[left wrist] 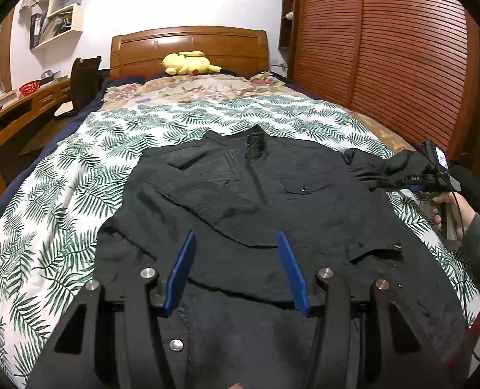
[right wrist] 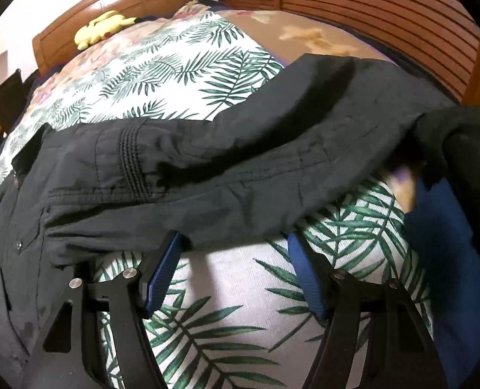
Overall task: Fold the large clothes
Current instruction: 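Grasp the jacket's other side and sleeve with the right tool and lift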
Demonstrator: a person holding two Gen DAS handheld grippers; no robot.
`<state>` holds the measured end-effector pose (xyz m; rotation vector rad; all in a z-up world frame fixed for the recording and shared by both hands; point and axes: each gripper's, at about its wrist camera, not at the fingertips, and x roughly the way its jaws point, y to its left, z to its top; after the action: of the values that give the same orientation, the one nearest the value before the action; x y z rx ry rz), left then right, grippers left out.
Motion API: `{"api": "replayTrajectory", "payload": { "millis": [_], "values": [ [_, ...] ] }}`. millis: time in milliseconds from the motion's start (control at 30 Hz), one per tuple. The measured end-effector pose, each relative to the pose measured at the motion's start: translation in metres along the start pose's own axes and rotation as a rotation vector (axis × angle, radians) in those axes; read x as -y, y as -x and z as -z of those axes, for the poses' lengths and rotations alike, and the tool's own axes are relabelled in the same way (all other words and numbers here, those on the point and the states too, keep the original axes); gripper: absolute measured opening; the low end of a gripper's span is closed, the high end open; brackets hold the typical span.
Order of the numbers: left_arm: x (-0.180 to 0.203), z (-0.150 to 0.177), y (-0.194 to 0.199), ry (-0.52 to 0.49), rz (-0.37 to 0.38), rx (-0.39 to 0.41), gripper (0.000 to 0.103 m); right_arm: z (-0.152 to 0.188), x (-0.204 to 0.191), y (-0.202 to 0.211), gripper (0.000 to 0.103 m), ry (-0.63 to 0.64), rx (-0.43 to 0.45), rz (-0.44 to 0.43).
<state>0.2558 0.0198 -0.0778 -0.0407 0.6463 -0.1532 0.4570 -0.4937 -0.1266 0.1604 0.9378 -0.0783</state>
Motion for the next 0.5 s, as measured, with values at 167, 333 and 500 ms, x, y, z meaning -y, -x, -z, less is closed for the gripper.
{"api": "replayTrajectory", "payload": {
  "millis": [167,333,500],
  "values": [
    [0.005,0.002,-0.003,-0.013,0.002,-0.014,0.052,-0.014,0.001,-0.005,0.044,0.001,0.046,-0.029],
    [0.007,0.002,-0.005,-0.019,-0.002,-0.02,0.052,-0.029,-0.012,-0.013,0.008,0.079,0.061,0.007],
    [0.006,0.003,-0.005,-0.014,-0.001,-0.023,0.052,-0.043,-0.041,0.01,0.005,0.183,0.117,0.007]
  ]
}}
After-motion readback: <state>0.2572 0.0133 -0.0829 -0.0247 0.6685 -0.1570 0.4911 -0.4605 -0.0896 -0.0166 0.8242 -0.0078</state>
